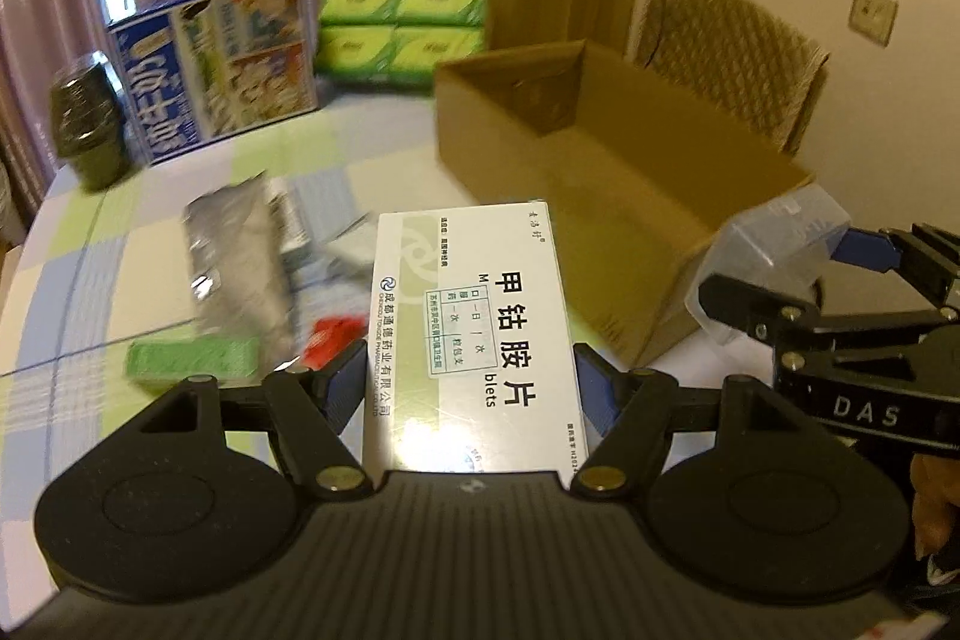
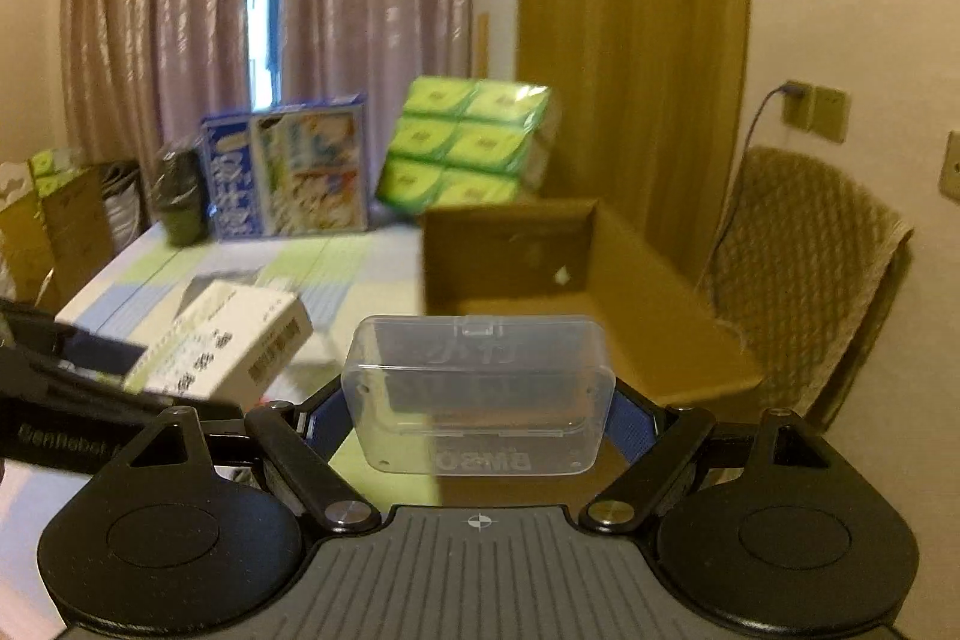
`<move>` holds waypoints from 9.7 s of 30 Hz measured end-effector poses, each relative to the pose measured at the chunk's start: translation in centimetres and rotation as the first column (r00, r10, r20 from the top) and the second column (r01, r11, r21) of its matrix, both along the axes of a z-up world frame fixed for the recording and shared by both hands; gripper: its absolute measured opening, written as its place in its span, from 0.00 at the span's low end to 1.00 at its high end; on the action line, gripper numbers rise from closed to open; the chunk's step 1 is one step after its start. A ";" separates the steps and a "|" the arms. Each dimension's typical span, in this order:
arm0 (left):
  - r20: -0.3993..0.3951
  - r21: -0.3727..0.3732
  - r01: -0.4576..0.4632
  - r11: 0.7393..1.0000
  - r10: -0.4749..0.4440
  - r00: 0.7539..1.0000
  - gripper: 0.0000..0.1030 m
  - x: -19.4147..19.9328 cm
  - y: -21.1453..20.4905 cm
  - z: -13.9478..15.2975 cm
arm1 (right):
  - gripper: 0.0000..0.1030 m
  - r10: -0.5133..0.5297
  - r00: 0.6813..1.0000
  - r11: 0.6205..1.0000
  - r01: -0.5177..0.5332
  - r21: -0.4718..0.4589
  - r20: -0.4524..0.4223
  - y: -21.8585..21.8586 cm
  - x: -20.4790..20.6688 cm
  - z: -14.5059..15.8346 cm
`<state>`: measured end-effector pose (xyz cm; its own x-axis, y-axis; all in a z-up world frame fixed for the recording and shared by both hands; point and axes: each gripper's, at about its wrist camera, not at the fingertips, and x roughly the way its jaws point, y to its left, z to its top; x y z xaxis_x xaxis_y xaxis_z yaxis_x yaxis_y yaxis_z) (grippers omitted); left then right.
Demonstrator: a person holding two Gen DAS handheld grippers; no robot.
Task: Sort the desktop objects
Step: 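Carry the medicine box in the left tool to the cardboard box, then lower the medicine box into the cardboard box and open the left tool, then withdraw the left tool from the cardboard box back over the table, then close the right tool on the coiled black cable and lift it, then grasp the white spoon with the left tool while the right tool holds the cable, then carry the spoon in the left tool while the right tool carries the cable to the cardboard box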
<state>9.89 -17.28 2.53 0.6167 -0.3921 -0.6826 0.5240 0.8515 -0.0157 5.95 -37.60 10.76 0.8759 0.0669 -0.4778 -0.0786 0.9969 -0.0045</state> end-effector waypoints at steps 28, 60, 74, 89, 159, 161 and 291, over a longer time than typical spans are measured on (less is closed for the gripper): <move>-0.048 -0.101 0.039 0.994 -0.044 0.998 0.66 6.6 -15.3 0.3 | 0.80 -0.085 0.995 0.995 0.087 0.053 -0.051 -12.1 10.0 -0.1; -0.041 -0.141 -0.067 0.988 0.061 0.997 0.67 4.9 -7.3 -0.4 | 0.92 -0.054 0.997 0.994 0.059 0.095 -0.060 -10.1 9.4 -0.9; -0.033 -0.124 -0.168 0.978 0.165 0.986 0.72 2.2 0.3 -0.1 | 0.94 0.028 0.999 0.993 -0.030 0.116 0.021 -4.1 3.3 2.3; 0.007 -0.061 -0.320 0.946 0.321 0.947 0.79 -1.6 12.8 0.1 | 0.94 0.155 0.987 0.977 -0.145 0.158 -0.051 5.4 -0.9 -0.7; -0.033 0.077 -0.008 0.997 0.010 0.999 0.54 7.1 11.4 -13.6 | 0.13 0.143 0.942 0.989 -0.125 0.076 -0.304 12.8 5.8 -14.7; -0.019 0.101 -0.002 0.995 0.004 1.000 0.44 7.5 10.6 -14.0 | 0.13 0.143 0.942 0.989 -0.125 0.077 -0.304 12.6 5.8 -14.7; -0.054 -0.255 -0.013 0.967 -0.001 0.999 0.26 9.4 -14.9 2.9 | 0.12 -0.008 1.000 0.998 0.008 0.057 0.009 -11.2 10.3 1.9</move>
